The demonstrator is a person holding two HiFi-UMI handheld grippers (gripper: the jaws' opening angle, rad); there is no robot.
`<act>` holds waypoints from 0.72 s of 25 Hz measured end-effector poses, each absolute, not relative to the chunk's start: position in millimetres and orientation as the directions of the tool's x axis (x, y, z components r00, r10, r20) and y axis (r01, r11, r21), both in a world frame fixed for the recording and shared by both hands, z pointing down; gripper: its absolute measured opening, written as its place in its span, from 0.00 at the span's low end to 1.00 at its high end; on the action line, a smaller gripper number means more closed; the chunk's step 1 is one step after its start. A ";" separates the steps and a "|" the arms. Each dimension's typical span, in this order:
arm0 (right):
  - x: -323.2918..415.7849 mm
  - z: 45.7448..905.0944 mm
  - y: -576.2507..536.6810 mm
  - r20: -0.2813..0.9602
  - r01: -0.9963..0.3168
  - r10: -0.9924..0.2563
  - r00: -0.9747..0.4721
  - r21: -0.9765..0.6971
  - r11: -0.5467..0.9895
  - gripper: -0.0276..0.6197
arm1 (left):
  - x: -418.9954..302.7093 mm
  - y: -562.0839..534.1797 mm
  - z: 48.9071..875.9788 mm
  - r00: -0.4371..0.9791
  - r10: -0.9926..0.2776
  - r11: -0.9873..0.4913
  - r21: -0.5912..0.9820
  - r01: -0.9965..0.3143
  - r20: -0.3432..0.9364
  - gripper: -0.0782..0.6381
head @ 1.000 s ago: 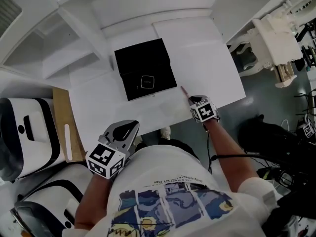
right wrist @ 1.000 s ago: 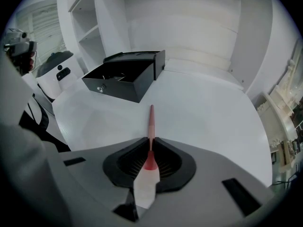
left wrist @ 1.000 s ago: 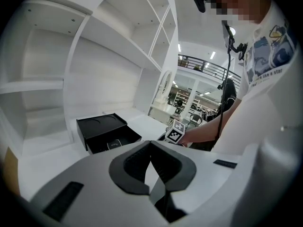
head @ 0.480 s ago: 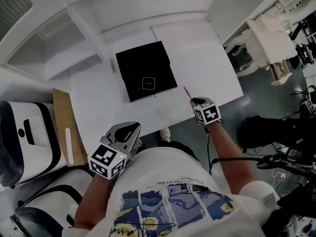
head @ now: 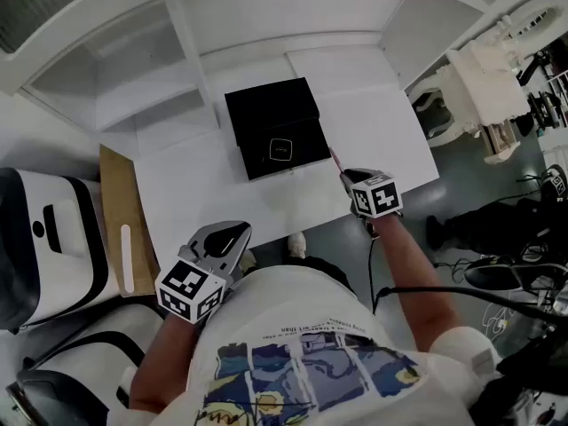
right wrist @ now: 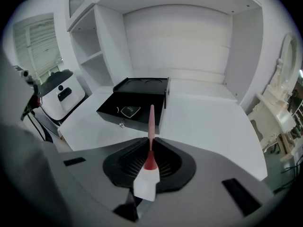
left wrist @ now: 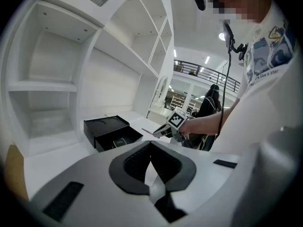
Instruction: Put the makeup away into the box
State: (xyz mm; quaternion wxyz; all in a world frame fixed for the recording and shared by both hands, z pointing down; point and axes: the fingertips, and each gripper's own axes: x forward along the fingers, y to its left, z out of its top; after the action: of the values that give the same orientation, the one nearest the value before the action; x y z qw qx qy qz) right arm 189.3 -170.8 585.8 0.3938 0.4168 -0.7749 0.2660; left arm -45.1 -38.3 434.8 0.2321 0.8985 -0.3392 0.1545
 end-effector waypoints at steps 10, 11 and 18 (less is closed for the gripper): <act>147.0 592.3 -196.1 0.850 -0.872 -0.386 -0.357 -0.155 0.464 0.14 | -98.7 -25.9 432.8 0.695 -0.584 -0.631 0.304 -0.714 0.418 0.13; 144.4 593.0 -198.9 0.854 -0.875 -0.382 -0.354 -0.158 0.458 0.14 | -102.8 -25.0 432.6 0.694 -0.588 -0.628 0.307 -0.715 0.415 0.13; 127.0 602.8 -218.3 0.879 -0.895 -0.336 -0.338 -0.189 0.405 0.14 | -129.0 -24.0 435.3 0.684 -0.610 -0.602 0.328 -0.728 0.400 0.13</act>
State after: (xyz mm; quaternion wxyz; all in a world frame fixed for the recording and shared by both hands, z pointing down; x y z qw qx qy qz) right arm 127.0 -218.3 602.8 0.3968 0.4168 -0.7383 0.3518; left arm -129.0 -24.0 435.3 0.2377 0.8863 -0.3775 0.1242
